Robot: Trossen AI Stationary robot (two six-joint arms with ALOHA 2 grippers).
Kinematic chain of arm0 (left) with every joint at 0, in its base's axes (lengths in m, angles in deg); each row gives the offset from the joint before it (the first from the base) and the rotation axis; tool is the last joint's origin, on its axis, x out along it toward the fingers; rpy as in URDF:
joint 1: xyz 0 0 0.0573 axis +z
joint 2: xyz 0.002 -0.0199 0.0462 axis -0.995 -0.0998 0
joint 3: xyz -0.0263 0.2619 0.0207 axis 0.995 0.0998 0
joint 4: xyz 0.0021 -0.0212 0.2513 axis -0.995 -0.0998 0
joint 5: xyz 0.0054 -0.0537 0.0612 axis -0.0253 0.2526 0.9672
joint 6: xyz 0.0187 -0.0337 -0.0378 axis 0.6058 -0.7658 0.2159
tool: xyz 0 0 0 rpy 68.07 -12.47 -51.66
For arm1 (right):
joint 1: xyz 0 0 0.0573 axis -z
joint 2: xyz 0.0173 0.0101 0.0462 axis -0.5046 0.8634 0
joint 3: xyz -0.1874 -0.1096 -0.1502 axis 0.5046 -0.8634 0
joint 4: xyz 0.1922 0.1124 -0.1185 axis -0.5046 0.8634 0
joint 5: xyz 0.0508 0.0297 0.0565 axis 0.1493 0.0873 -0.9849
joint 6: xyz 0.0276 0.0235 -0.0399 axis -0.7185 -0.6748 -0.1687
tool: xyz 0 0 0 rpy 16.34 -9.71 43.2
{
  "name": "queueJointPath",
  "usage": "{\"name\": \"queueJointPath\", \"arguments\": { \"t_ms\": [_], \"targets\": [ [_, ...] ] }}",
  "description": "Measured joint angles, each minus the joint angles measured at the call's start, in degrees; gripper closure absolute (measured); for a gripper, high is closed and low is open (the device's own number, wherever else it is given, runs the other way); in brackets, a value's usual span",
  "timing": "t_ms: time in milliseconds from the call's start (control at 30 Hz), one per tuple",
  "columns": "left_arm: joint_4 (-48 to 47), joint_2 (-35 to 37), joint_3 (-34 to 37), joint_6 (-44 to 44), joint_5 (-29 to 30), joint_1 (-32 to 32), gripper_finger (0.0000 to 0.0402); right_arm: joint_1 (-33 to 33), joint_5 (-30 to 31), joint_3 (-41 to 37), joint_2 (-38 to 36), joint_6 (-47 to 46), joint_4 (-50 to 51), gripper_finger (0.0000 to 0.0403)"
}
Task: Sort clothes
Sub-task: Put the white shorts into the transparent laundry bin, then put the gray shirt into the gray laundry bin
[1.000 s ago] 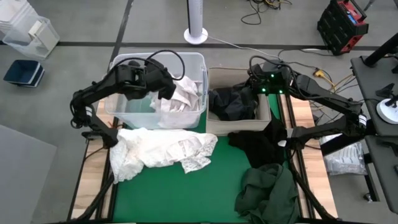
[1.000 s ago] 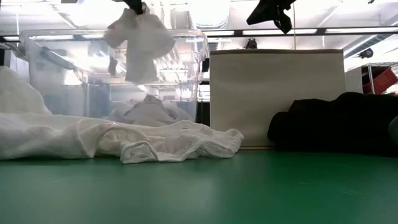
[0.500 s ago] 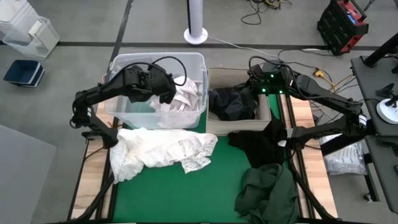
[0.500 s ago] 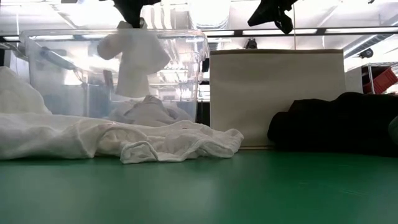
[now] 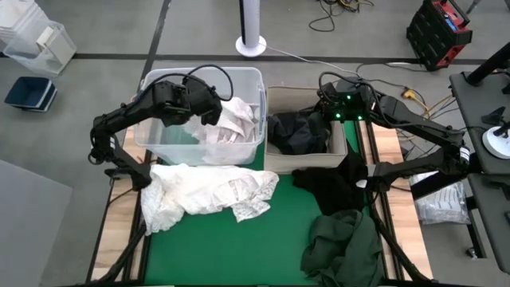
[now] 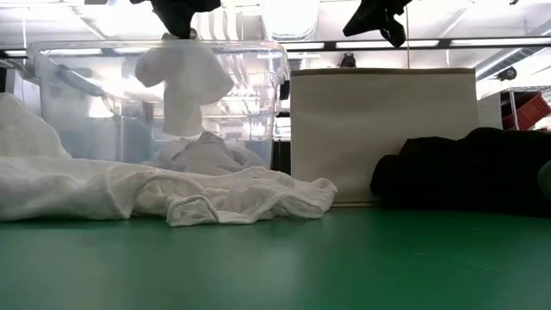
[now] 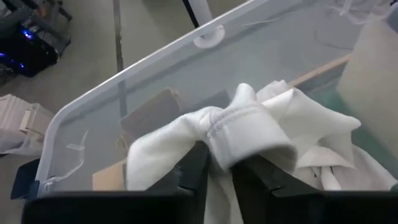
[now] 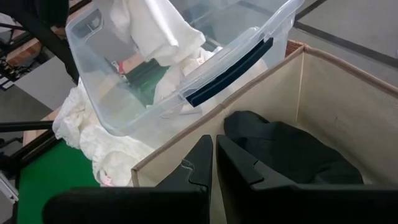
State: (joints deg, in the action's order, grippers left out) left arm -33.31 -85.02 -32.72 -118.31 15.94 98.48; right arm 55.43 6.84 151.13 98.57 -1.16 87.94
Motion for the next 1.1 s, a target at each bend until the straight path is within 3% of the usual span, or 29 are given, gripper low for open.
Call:
{"name": "queueJointPath", "arguments": {
  "t_ms": [433, 733, 833, 1000, 1100],
  "targets": [
    [0.0, 0.6, 0.0, 3.0, -2.7, 1.5, 0.0219, 0.0, 0.0, 0.0, 0.0, 0.0, 0.0, 0.039],
    [0.0, 1.4, -1.7, 5.3, -15.6, 0.2, 0.0192, 0.0, -0.2, 0.0, -0.6, 0.2, 0.2, 0.039],
    [0.0, 1.7, -2.7, 5.3, -16.0, -2.3, 0.0191, -0.2, -4.9, 0.7, -1.5, 0.2, 0.1, 0.039],
    [0.0, 2.3, -4.6, 5.8, -13.7, -8.2, 0.0191, -0.3, -19.8, 2.6, -3.3, 4.0, 3.0, 0.039],
    [0.0, 2.4, -5.6, 5.9, -12.2, -11.8, 0.0191, -0.3, -20.8, 3.5, -4.8, 5.3, 9.0, 0.039]
  ]
}}
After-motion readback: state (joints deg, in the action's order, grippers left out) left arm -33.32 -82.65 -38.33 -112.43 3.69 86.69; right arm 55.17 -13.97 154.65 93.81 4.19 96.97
